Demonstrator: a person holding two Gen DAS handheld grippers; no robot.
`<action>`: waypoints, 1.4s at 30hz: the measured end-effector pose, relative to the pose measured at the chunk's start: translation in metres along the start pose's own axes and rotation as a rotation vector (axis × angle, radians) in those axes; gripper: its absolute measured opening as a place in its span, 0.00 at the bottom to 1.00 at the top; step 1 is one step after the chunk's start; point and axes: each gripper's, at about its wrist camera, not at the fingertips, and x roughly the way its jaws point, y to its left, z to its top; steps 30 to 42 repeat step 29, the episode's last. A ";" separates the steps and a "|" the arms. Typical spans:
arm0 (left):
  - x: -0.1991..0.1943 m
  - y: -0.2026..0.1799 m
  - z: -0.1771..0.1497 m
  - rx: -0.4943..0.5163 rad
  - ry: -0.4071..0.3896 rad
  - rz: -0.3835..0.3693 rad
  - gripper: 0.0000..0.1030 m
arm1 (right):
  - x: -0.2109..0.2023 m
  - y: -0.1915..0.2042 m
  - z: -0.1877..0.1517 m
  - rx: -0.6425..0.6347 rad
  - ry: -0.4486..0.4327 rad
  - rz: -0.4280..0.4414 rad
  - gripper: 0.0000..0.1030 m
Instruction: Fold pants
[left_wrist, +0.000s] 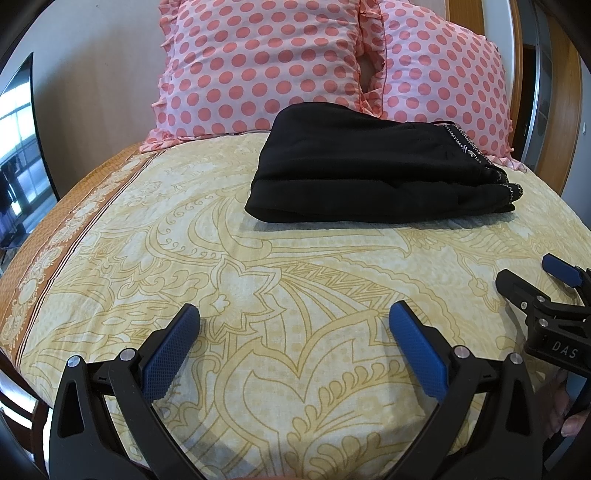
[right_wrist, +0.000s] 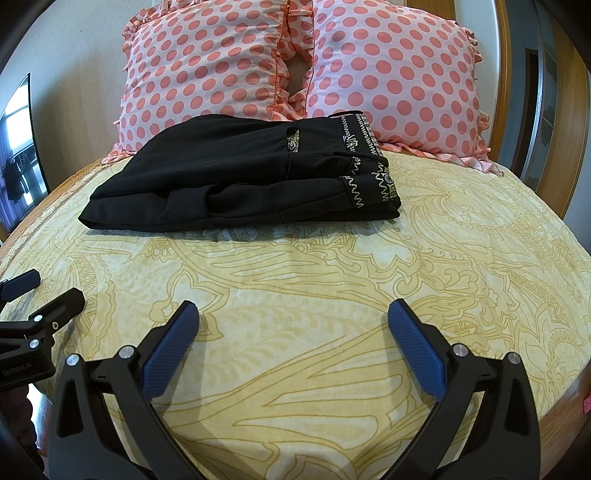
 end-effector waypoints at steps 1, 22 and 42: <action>0.000 0.000 -0.001 -0.001 -0.001 0.000 0.99 | 0.000 0.000 0.000 0.000 0.000 0.000 0.98; 0.000 0.000 0.000 0.001 -0.002 0.002 0.99 | 0.000 0.000 0.000 0.000 0.000 0.000 0.98; 0.000 -0.002 0.001 0.000 0.000 0.005 0.99 | 0.001 0.000 0.000 0.000 -0.001 0.000 0.98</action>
